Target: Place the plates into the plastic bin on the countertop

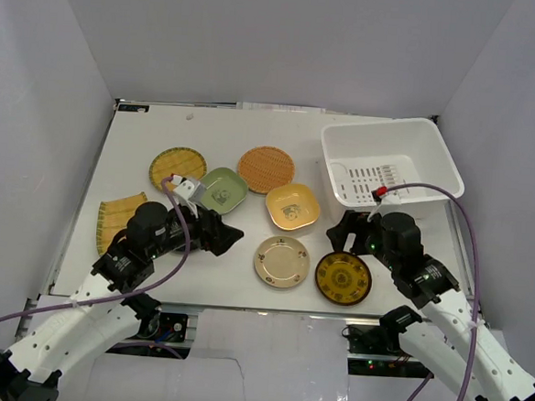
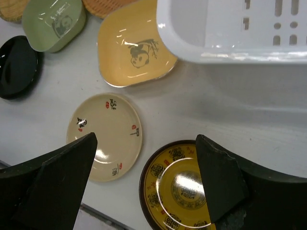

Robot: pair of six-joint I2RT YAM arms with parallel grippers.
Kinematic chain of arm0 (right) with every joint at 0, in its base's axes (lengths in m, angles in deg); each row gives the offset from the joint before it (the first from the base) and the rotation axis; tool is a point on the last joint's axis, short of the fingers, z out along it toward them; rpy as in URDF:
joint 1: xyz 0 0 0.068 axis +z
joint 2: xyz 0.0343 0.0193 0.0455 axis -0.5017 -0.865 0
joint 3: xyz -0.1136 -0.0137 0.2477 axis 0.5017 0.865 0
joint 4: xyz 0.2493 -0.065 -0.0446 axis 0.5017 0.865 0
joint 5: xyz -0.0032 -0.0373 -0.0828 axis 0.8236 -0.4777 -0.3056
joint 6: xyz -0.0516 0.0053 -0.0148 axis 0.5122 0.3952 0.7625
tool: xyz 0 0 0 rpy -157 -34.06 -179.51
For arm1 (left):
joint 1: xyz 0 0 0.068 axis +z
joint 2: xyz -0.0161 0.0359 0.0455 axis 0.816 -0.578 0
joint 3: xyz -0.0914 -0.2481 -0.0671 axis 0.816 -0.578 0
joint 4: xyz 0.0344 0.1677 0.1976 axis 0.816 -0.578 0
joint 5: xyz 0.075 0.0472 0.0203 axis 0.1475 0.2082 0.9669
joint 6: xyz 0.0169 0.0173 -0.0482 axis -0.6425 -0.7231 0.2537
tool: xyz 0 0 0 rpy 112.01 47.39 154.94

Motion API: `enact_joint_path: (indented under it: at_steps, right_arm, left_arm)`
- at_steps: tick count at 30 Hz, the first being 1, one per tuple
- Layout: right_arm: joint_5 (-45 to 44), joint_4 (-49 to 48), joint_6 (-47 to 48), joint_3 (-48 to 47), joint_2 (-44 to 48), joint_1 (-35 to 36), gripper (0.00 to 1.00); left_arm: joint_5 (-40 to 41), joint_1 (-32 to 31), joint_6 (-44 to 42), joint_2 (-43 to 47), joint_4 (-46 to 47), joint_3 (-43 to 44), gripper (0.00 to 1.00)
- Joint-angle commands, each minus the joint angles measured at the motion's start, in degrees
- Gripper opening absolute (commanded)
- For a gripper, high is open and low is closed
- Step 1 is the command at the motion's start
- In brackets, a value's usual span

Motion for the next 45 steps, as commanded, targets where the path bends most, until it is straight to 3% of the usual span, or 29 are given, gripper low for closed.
enact_joint_path:
  at_steps: [1, 12, 16, 19, 22, 25, 28, 32, 39, 45]
  right_arm:
    - [-0.56, 1.51, -4.47, 1.64, 4.11, 0.14, 0.88]
    - [-0.03, -0.17, -5.54, 4.37, -0.89, 0.14, 0.79]
    - [-2.94, 1.33, -5.01, 4.11, -2.12, 0.23, 0.65]
    - [-2.67, 2.21, -4.92, 5.25, -3.61, 0.23, 0.63]
    - [-6.08, 4.05, -5.27, 5.86, -4.58, 0.14, 0.65]
    - [-12.05, 4.93, -6.67, 6.04, -5.11, 0.05, 0.78]
    - [-16.73, 5.02, -7.73, 7.71, -7.22, -1.96, 0.84]
    - [-15.78, 4.76, -8.52, 9.73, -7.4, -6.7, 0.83]
    - [-3.85, 4.41, -10.63, 13.07, -5.81, -16.98, 0.84]
    - [0.74, 4.5, -14.06, 16.32, -4.76, -17.53, 0.81]
  left_arm:
    - [-2.13, 0.53, 0.91, -2.31, -0.85, 1.77, 0.98]
    - [-11.19, 0.53, 8.64, -9.79, -0.77, 0.63, 0.98]
    - [-12.06, 0.53, 8.47, -11.46, -1.21, 0.1, 0.98]
    - [-10.67, 0.45, 8.21, -11.99, -2.52, -0.08, 0.98]
    - [-8.12, 0.53, 8.47, -13.3, -3.4, -0.86, 0.98]
    - [-6.71, 0.53, 10.22, -14.79, -3.41, -1.57, 0.97]
    - [-4.52, 0.53, 12.94, -14.72, -2.45, -2.8, 0.93]
    - [-1.98, 0.36, 14.54, -13.22, -1.64, -5.0, 0.89]
    - [1.21, -0.87, 17.25, -10.93, -2.62, -7.45, 0.89]
    - [4.7, -4.2, 19.28, -13.39, 0.54, -9.3, 0.9]
